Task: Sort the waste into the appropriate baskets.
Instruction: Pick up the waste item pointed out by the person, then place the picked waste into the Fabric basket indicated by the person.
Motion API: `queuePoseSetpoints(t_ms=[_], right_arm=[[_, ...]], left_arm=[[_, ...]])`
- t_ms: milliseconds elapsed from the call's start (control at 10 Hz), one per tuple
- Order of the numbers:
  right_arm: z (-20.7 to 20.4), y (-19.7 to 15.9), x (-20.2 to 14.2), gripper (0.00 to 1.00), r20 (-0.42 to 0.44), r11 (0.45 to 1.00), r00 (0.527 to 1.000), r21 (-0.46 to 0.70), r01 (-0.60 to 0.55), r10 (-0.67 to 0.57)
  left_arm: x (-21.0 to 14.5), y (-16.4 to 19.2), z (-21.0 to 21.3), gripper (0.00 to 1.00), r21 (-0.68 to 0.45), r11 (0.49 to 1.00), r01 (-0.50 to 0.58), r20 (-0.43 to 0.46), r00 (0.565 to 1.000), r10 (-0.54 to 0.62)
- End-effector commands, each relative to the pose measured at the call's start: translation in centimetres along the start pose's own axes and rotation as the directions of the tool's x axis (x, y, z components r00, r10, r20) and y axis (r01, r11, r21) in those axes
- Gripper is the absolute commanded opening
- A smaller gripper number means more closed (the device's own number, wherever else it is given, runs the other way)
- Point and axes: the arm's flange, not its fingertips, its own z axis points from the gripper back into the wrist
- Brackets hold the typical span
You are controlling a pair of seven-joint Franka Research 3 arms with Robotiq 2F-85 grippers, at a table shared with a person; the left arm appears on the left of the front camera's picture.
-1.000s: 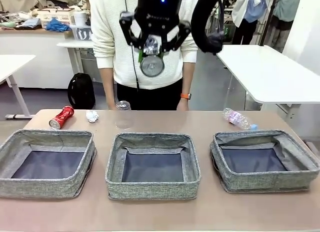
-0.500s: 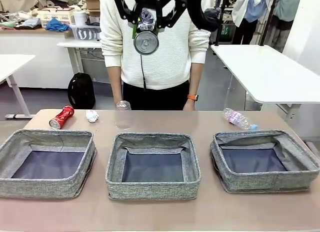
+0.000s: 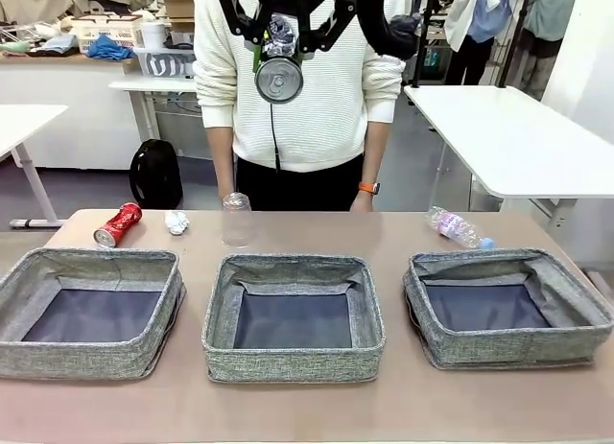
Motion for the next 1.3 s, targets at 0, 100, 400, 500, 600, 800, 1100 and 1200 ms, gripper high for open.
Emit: queuePoseSetpoints(t_ms=[0, 100, 400, 500, 600, 800, 1100, 1200], right_arm=[[0.17, -0.18, 0.01, 0.42, 0.0, 1.0, 1.0, 0.001, 0.001, -0.001], [0.17, -0.18, 0.01, 0.42, 0.0, 1.0, 1.0, 0.001, 0.001, -0.001], [0.17, -0.18, 0.01, 0.42, 0.0, 1.0, 1.0, 0.001, 0.001, -0.001], [0.17, -0.18, 0.01, 0.42, 0.0, 1.0, 1.0, 0.001, 0.001, -0.001], [0.17, -0.18, 0.01, 0.42, 0.0, 1.0, 1.0, 0.001, 0.001, -0.001], [0.17, -0.18, 0.01, 0.42, 0.0, 1.0, 1.0, 0.001, 0.001, -0.001], [0.17, -0.18, 0.01, 0.42, 0.0, 1.0, 1.0, 0.001, 0.001, -0.001], [0.17, -0.18, 0.01, 0.42, 0.0, 1.0, 1.0, 0.001, 0.001, -0.001]], left_arm=[[0.12, -0.18, -0.1, 1.0, -0.015, 1.0, 0.021, 0.003, 1.0, -0.021], [0.12, -0.18, -0.1, 1.0, -0.015, 1.0, 0.021, 0.003, 1.0, -0.021], [0.12, -0.18, -0.1, 1.0, -0.015, 1.0, 0.021, 0.003, 1.0, -0.021], [0.12, -0.18, -0.1, 1.0, -0.015, 1.0, 0.021, 0.003, 1.0, -0.021], [0.12, -0.18, -0.1, 1.0, -0.015, 1.0, 0.021, 0.003, 1.0, -0.021], [0.12, -0.18, -0.1, 1.0, -0.015, 1.0, 0.021, 0.003, 1.0, -0.021], [0.12, -0.18, -0.1, 1.0, -0.015, 1.0, 0.021, 0.003, 1.0, -0.021], [0.12, -0.18, -0.1, 1.0, -0.015, 1.0, 0.021, 0.003, 1.0, -0.021]])
